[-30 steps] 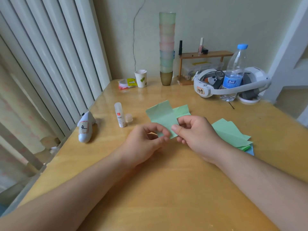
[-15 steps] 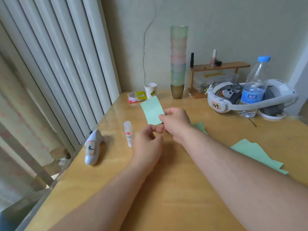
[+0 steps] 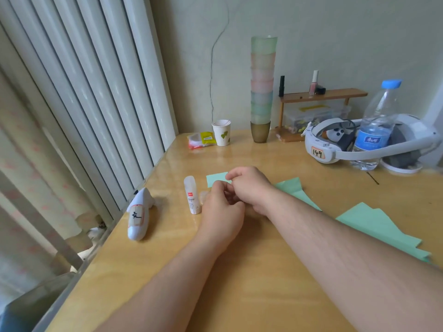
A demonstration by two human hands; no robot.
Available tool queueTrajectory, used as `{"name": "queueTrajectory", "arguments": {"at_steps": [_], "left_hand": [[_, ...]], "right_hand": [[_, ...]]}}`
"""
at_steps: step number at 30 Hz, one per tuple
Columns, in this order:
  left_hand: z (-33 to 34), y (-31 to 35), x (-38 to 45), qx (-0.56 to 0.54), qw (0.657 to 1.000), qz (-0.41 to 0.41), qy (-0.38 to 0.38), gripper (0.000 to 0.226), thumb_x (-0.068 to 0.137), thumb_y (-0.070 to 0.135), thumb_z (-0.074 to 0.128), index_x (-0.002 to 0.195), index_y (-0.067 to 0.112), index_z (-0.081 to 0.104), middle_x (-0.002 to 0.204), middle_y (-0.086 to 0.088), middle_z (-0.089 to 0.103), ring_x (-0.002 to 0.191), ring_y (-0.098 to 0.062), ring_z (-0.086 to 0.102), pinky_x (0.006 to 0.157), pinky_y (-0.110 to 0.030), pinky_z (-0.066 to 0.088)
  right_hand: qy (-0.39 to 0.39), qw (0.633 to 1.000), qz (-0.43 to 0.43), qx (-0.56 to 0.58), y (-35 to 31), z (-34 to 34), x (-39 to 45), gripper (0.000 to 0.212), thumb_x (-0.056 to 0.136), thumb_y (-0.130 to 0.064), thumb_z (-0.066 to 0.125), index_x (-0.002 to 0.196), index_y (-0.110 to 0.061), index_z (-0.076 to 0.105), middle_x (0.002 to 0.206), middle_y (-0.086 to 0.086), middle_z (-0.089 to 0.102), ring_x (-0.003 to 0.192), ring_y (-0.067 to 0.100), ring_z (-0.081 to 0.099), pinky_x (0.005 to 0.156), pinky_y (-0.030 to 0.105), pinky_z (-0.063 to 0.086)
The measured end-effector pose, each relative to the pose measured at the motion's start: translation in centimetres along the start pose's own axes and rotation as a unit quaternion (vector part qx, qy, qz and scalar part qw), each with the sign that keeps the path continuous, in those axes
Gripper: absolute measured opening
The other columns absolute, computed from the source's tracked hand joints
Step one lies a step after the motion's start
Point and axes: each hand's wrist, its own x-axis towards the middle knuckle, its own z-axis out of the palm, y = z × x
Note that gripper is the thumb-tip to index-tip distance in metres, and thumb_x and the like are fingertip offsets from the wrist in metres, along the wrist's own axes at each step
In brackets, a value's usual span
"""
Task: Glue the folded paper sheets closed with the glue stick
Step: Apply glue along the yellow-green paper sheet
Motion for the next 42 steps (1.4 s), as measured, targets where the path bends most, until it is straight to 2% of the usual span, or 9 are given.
{"name": "queueTrajectory", "arguments": {"at_steps": [6,11,15,19,24,31,34,38,42], "left_hand": [[0.1,-0.3,-0.2,0.050,0.997,0.045,-0.025,0.028,0.085,0.005,0.065,0.100,0.027,0.057,0.100,0.003,0.062,0.085,-0.014,0.058,0.076,-0.031,0.050],[0.2,0.3,-1.0,0.156,0.977,0.106,-0.096,0.033,0.087,0.008,0.059,0.099,0.038,0.059,0.109,0.013,0.055,0.093,0.000,0.054,0.077,-0.007,0.040],[0.7,0.5,-1.1,0.228,0.954,0.157,-0.119,0.026,0.089,0.017,0.061,0.102,0.038,0.064,0.112,0.017,0.054,0.094,0.004,0.053,0.079,-0.005,0.036],[1.1,0.3,-1.0,0.250,0.941,0.169,-0.152,0.026,0.089,0.031,0.069,0.111,0.043,0.064,0.121,0.018,0.054,0.104,-0.002,0.053,0.096,-0.023,0.045],[2.0,1.4,-0.6,0.365,0.904,0.128,-0.184,0.047,0.086,0.049,0.069,0.130,0.052,0.052,0.140,0.008,0.047,0.131,-0.021,0.045,0.113,-0.038,0.040],[5.1,2.0,-0.1,0.395,0.867,0.289,-0.090,0.025,0.085,0.022,0.065,0.103,0.034,0.077,0.111,0.005,0.070,0.107,-0.024,0.061,0.094,-0.037,0.050],[3.8,1.6,-0.2,0.405,0.829,0.372,-0.097,0.022,0.080,0.018,0.066,0.094,0.029,0.080,0.086,0.003,0.074,0.089,-0.025,0.066,0.080,-0.036,0.055],[0.2,0.8,-1.0,0.382,0.791,0.464,-0.110,0.011,0.083,0.022,0.071,0.088,0.026,0.079,0.082,0.007,0.070,0.079,-0.021,0.064,0.073,-0.035,0.054],[-2.9,0.1,-2.3,0.347,0.809,0.471,-0.056,0.013,0.079,0.015,0.069,0.086,0.023,0.076,0.086,0.008,0.066,0.079,-0.019,0.063,0.073,-0.035,0.052]], "right_hand": [[-0.003,0.986,-0.083,-0.143,-1.0,-5.6,-4.4,0.028,0.088,-0.010,0.056,0.089,-0.032,0.072,0.095,-0.007,0.076,0.071,0.019,0.075,0.068,0.033,0.062],[0.114,0.982,-0.096,-0.120,1.6,-13.0,-6.8,0.021,0.088,-0.013,0.065,0.086,-0.032,0.074,0.086,-0.010,0.075,0.073,0.015,0.065,0.072,0.036,0.056],[0.164,0.974,-0.092,-0.126,5.1,-14.9,-8.3,0.021,0.091,-0.015,0.064,0.086,-0.034,0.073,0.089,-0.010,0.072,0.072,0.011,0.060,0.065,0.029,0.046],[0.078,0.956,-0.123,-0.255,6.7,-14.5,-8.5,0.035,0.082,-0.016,0.067,0.107,-0.041,0.069,0.109,-0.016,0.059,0.092,0.008,0.053,0.080,0.023,0.043],[0.058,0.907,-0.121,-0.398,7.1,-13.5,-7.9,0.045,0.088,-0.027,0.060,0.130,-0.041,0.060,0.131,-0.016,0.050,0.126,0.019,0.037,0.103,0.037,0.042],[0.107,0.895,-0.161,-0.403,7.0,-12.7,-7.6,0.010,0.094,-0.029,0.062,0.095,-0.035,0.071,0.107,-0.015,0.062,0.111,0.021,0.049,0.092,0.037,0.046],[0.094,0.891,-0.185,-0.405,6.5,-12.8,-8.5,0.008,0.091,-0.026,0.063,0.088,-0.033,0.068,0.096,-0.016,0.062,0.104,0.017,0.048,0.092,0.039,0.043],[0.044,0.885,-0.220,-0.408,5.4,-12.7,-10.3,0.015,0.090,-0.024,0.061,0.092,-0.038,0.066,0.085,-0.018,0.057,0.099,0.012,0.046,0.093,0.038,0.039],[-0.039,0.874,-0.232,-0.425,4.1,-11.8,-12.1,0.020,0.089,-0.022,0.059,0.090,-0.042,0.059,0.082,-0.016,0.053,0.098,0.009,0.045,0.097,0.035,0.037]]}}
